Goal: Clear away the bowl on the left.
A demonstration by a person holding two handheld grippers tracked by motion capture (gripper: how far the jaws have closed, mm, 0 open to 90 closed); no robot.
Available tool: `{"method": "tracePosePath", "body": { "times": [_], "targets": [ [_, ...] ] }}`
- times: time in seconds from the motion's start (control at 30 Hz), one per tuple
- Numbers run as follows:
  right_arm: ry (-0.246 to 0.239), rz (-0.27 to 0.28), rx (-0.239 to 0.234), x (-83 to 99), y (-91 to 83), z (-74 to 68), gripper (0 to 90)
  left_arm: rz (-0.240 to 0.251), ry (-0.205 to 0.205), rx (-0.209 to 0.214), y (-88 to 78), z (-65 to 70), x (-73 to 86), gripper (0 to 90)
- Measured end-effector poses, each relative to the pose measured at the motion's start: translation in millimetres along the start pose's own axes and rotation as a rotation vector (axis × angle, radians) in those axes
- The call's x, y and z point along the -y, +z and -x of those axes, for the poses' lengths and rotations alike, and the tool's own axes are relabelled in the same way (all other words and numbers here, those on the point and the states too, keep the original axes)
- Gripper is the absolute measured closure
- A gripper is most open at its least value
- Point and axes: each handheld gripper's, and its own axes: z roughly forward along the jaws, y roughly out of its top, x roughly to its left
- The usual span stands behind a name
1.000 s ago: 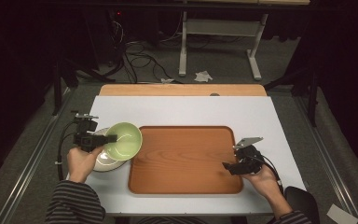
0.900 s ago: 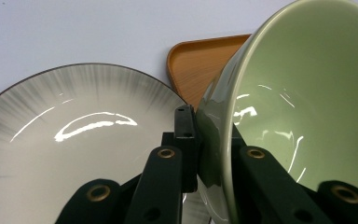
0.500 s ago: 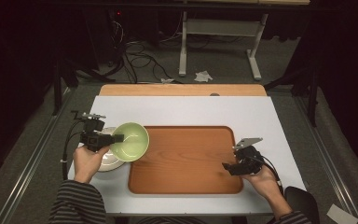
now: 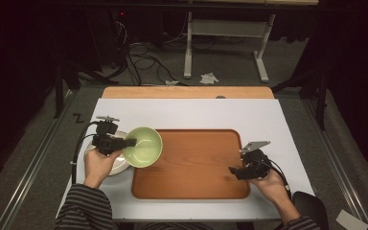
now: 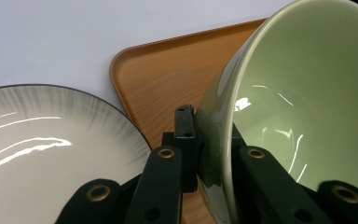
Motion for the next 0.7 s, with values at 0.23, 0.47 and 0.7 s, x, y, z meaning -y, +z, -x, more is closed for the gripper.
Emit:
{"method": "tracePosePath", "body": {
  "times": [0.23,0.47,0.7],
  "targets": [
    [0.003,-0.004,-0.001,-0.1,0.7,-1.1,34.1,-0.008,0.027,0.020,4.2,10.4,-2.7,84.0],
    [0.003,-0.005,-0.001,-0.3,0.1,-1.3,34.1,-0.018,0.058,0.037,7.3,21.0,-5.0,84.0],
    [0.007,-0.001,-0.002,0.0,0.3,-0.4,34.0,-0.027,0.078,0.050,11.7,29.6,-8.0,84.1]
  ]
}}
